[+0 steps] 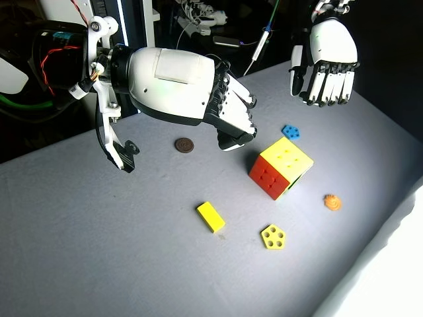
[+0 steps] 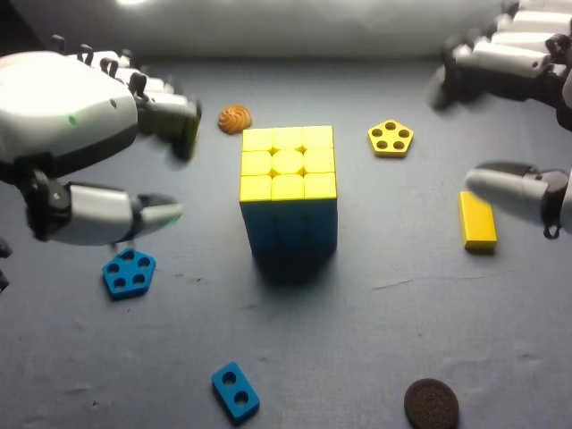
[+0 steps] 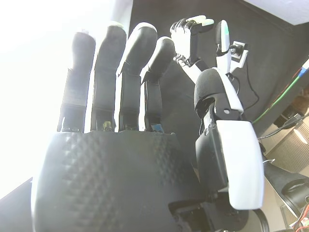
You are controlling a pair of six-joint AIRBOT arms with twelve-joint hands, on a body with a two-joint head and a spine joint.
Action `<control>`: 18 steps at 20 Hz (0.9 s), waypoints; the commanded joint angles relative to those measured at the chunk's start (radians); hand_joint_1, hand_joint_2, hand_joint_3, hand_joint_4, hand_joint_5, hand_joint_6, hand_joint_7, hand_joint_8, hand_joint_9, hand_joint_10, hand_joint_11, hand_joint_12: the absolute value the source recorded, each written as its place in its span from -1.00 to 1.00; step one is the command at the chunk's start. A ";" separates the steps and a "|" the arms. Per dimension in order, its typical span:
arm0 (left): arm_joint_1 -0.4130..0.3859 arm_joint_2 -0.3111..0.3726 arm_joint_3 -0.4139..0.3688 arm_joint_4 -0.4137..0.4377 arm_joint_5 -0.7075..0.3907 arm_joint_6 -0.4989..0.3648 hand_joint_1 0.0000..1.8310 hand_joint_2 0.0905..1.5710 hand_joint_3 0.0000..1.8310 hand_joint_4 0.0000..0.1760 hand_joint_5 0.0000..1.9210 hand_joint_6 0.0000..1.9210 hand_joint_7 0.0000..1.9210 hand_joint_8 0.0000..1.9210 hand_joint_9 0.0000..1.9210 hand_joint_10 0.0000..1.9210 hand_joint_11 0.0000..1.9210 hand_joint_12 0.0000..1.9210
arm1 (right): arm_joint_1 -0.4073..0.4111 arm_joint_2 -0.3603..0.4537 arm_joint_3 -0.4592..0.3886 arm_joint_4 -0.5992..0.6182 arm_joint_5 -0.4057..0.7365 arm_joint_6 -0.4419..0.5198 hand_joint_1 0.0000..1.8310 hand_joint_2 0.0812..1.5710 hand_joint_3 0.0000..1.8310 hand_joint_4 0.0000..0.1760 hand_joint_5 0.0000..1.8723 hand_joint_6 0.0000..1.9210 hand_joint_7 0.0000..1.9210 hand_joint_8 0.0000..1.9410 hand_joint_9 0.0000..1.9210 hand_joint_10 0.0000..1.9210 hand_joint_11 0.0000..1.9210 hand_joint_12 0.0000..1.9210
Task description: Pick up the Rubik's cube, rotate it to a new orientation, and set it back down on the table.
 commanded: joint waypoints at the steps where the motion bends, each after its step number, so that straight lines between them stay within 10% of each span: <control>1: -0.020 0.002 -0.002 -0.003 -0.101 0.005 -0.47 0.59 -0.95 -1.00 -0.99 -1.00 -0.93 -1.00 -0.90 -0.99 -1.00 -0.35 | 0.005 0.005 -0.003 0.005 0.125 0.000 -0.80 0.58 -0.96 -1.00 -0.94 -0.98 -0.85 -1.00 -0.90 -0.94 -1.00 -1.00; 8: -0.068 -0.026 0.008 -0.078 -0.010 0.032 -0.42 0.59 -0.99 -1.00 -0.99 -1.00 -0.94 -1.00 -0.90 -0.99 -1.00 -0.39 | 0.003 0.005 -0.004 0.002 0.125 0.000 -0.80 0.60 -0.98 -1.00 -0.95 -0.99 -0.83 -0.99 -0.87 -0.95 -1.00 -1.00; 12: -0.084 -0.099 0.014 -0.510 -0.065 0.391 -0.37 0.57 -1.00 -1.00 -0.95 -0.99 -0.89 -0.99 -0.85 -0.98 -1.00 -0.46 | 0.002 0.005 -0.006 0.000 0.125 0.000 -0.80 0.59 -1.00 -1.00 -0.90 -1.00 -0.76 -0.99 -0.80 -0.99 -1.00 -0.68; 18: -0.097 -0.205 -0.003 -0.951 -0.194 0.784 -0.40 0.59 -1.00 -1.00 -1.00 -1.00 -0.96 -1.00 -0.93 -1.00 -1.00 -0.66 | -0.006 0.005 -0.010 -0.008 0.126 0.000 -0.83 0.60 -1.00 -1.00 -0.97 -1.00 -0.84 -1.00 -0.86 -1.00 -1.00 -1.00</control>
